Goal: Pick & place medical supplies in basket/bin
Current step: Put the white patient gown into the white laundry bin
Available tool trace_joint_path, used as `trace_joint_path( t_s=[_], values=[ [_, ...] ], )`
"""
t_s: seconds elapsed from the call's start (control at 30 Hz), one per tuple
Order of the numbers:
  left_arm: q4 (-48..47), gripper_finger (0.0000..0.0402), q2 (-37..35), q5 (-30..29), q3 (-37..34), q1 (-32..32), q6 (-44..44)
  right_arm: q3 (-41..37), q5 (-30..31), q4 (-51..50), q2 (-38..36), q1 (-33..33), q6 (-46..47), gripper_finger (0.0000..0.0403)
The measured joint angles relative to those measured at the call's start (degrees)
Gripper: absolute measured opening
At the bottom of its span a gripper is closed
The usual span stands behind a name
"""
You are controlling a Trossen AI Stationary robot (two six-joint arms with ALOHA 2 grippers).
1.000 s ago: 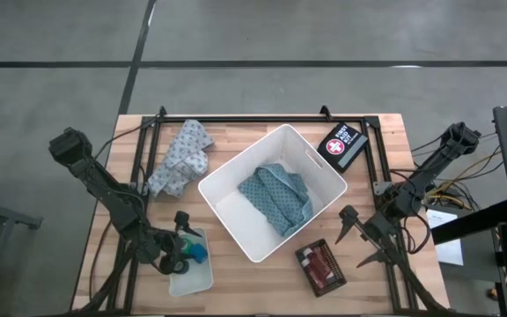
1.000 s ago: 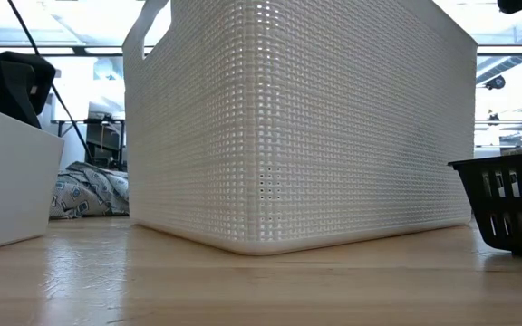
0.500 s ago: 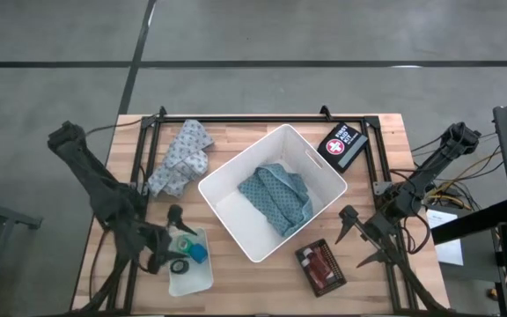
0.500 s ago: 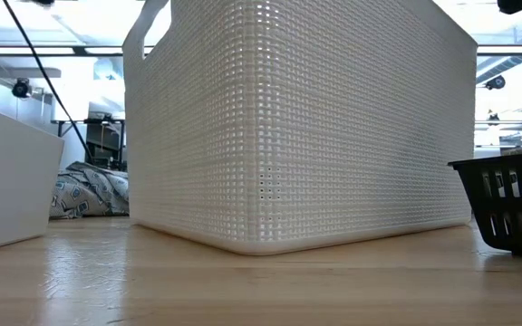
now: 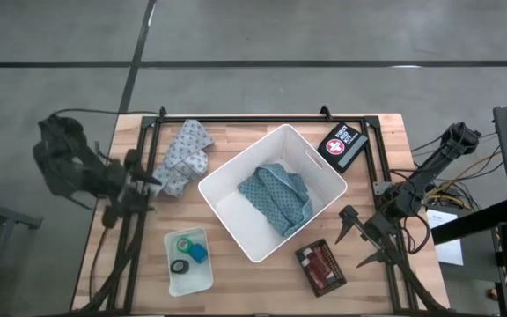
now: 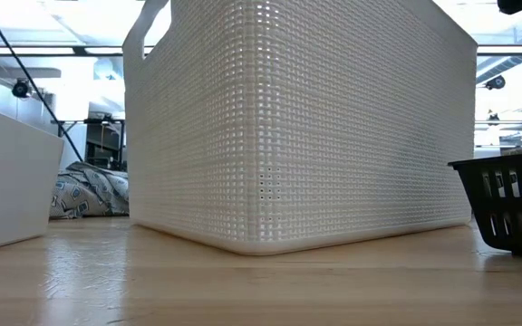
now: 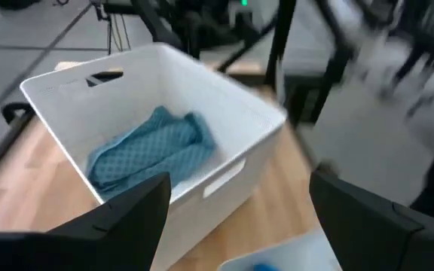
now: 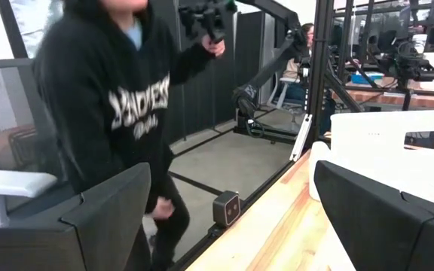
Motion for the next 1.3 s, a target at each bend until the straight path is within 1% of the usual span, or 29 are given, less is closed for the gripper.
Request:
trace_joint_path(
  t_s=[0.07, 0.17, 0.33, 0.4, 0.53, 0.57, 0.67, 0.77, 0.9, 1.1, 1.17, 1.23, 1.3],
  values=[
    [0.19, 0.0322, -1.59, -0.57, 0.46, 0.0, -3.37, 0.0, 0.0, 0.0, 0.0, 0.0, 0.0, 0.0368],
    [0.89, 0.0322, -2.66, -2.93, 0.18, 0.01, -7.35, 0.0, 0.0, 0.0, 0.0, 0.0, 0.0, 0.0368],
    [0.88, 0.0322, -0.52, -2.94, 2.08, 0.07, -8.04, 0.0, 0.0, 0.0, 0.0, 0.0, 0.0, 0.0368],
    [0.66, 0.0322, 0.75, -5.68, 4.08, 0.32, -7.95, 0.0, 0.0, 0.02, 0.0, 0.0, 0.0, 0.0368],
    [-0.68, 0.0322, 3.87, -15.91, 6.61, 1.17, -9.48, 0.0, 0.0, 0.01, 0.0, 0.0, 0.0, 0.0368],
    [-1.93, 0.0322, 4.69, -17.02, 7.37, 1.55, -10.53, 0.0, 0.0, 0.02, 0.0, 0.0, 0.0, 0.0368],
    [-6.09, 0.0322, 6.0, -17.34, 9.27, 3.34, -16.68, 0.0, 0.0, 0.02, 0.0, 0.0, 0.0, 0.0368],
    [-9.61, 0.0322, 6.0, -15.19, 9.53, 6.11, -21.74, 0.0, 0.0, 0.02, 0.0, 0.0, 0.0, 0.0368],
    [-12.08, 0.0322, 6.08, -12.1, 9.25, 12.82, -22.55, 0.0, 0.0, 0.02, -0.02, 0.0, 0.0, 0.0368],
    [-11.97, 0.0322, 5.25, -0.64, 9.04, 25.72, -18.26, 0.0, 0.0, 0.02, -0.02, 0.0, 0.0, 0.0368],
    [-11.92, 0.0322, 5.49, 3.35, 8.98, 30.07, -14.75, 0.0, 0.0, 0.02, -0.02, -0.01, 0.0, 0.0368],
    [-11.53, 0.0322, 6.16, 5.23, 8.98, 34.55, -12.67, 0.0, 0.0, 0.02, -0.02, 0.0, 0.0, 0.0368],
    [-11.54, 0.0322, 6.74, 6.05, 8.96, 38.86, -12.43, 0.0, 0.0, 0.02, -0.02, 0.0, 0.0, 0.0368]
  ],
)
